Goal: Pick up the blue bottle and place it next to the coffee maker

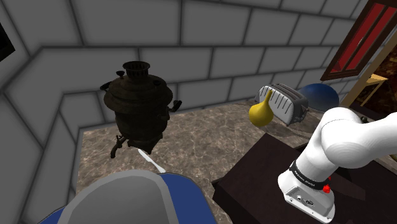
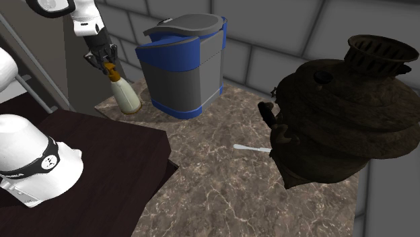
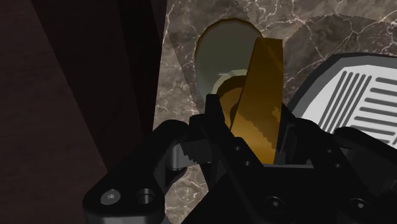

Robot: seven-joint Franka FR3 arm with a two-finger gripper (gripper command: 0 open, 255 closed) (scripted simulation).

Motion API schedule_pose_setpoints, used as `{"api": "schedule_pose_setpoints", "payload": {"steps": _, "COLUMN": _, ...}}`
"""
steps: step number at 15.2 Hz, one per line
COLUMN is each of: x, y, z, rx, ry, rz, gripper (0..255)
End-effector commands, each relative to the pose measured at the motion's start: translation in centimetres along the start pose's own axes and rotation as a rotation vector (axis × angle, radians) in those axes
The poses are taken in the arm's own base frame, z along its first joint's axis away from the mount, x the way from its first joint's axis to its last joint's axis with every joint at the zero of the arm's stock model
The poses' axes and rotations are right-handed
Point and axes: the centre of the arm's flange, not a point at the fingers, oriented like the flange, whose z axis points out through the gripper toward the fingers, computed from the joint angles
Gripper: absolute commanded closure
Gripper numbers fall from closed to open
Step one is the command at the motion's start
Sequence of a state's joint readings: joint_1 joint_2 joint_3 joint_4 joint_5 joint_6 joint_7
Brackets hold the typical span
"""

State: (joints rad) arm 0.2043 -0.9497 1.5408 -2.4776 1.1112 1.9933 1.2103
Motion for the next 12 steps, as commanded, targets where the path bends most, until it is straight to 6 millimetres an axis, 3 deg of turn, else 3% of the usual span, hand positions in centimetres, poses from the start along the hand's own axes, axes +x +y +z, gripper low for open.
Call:
{"api": "schedule_pose_setpoints", "payload": {"steps": 1, "x": -0.01, "y": 0.00, "z": 0.30, "rx": 0.001, "ry": 0.000, "rz": 0.000, "gripper": 255}}
{"api": "schedule_pose_setpoints", "payload": {"steps": 6, "x": -0.01, "y": 0.00, "z": 0.30, "rx": 0.001, "ry": 0.000, "rz": 0.000, "gripper": 255}}
{"api": "schedule_pose_setpoints", "payload": {"steps": 7, "x": -0.01, "y": 0.00, "z": 0.30, "rx": 0.001, "ry": 0.000, "rz": 0.000, "gripper": 0}}
{"api": "schedule_pose_setpoints", "payload": {"steps": 12, "x": -0.01, "y": 0.00, "z": 0.30, "rx": 0.001, "ry": 0.000, "rz": 0.000, "gripper": 0}}
